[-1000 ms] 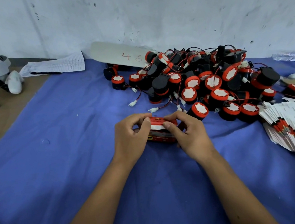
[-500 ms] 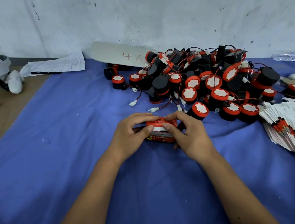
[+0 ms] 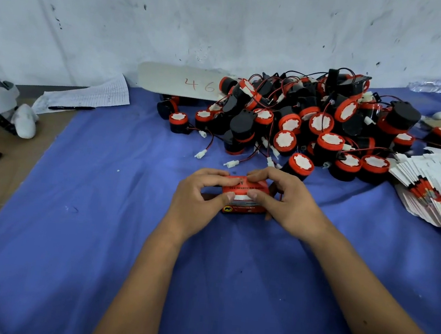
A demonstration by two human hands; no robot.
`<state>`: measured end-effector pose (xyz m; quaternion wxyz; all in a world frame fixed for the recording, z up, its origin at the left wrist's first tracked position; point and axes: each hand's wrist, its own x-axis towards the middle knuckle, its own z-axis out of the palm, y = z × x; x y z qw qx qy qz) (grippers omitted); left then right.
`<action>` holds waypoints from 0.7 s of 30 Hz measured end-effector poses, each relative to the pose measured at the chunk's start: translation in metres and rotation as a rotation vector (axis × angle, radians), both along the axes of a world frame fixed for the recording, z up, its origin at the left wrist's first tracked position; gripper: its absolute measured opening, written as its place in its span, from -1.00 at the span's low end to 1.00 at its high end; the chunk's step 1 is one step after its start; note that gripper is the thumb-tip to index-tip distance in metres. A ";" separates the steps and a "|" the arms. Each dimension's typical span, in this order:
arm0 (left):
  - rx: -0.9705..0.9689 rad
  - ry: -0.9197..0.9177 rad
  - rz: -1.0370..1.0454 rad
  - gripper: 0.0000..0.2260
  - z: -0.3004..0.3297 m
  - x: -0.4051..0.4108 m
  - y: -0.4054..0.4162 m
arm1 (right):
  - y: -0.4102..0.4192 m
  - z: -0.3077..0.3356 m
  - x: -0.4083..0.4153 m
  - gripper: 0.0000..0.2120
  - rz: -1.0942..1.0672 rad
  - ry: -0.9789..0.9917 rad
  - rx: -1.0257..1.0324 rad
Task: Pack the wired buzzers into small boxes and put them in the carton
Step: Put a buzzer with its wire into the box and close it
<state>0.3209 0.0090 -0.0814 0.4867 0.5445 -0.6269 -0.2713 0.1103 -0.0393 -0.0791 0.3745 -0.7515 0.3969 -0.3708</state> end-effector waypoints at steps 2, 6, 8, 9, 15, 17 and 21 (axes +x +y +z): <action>-0.023 -0.010 0.014 -0.81 -0.001 -0.004 0.000 | 0.001 0.002 0.000 -0.84 0.008 -0.018 0.026; -0.102 -0.047 0.006 -0.87 -0.003 -0.015 0.002 | 0.001 0.002 -0.001 -0.86 0.003 -0.001 0.002; -0.139 -0.074 0.003 -0.86 -0.004 -0.016 0.001 | 0.000 0.001 0.000 -0.91 0.005 0.014 -0.051; -0.146 -0.069 0.003 -0.88 -0.004 -0.015 0.000 | 0.000 0.001 0.000 -0.92 0.011 0.009 -0.067; -0.190 -0.093 -0.019 -0.89 -0.007 -0.007 -0.004 | -0.002 0.002 -0.002 -0.89 0.033 -0.017 -0.025; -0.151 -0.086 -0.041 -0.85 -0.008 -0.004 -0.004 | -0.001 0.003 -0.004 -0.87 0.062 -0.025 -0.008; -0.104 -0.066 -0.061 -0.76 -0.009 -0.002 -0.003 | 0.001 0.006 -0.007 -0.81 0.091 0.010 -0.037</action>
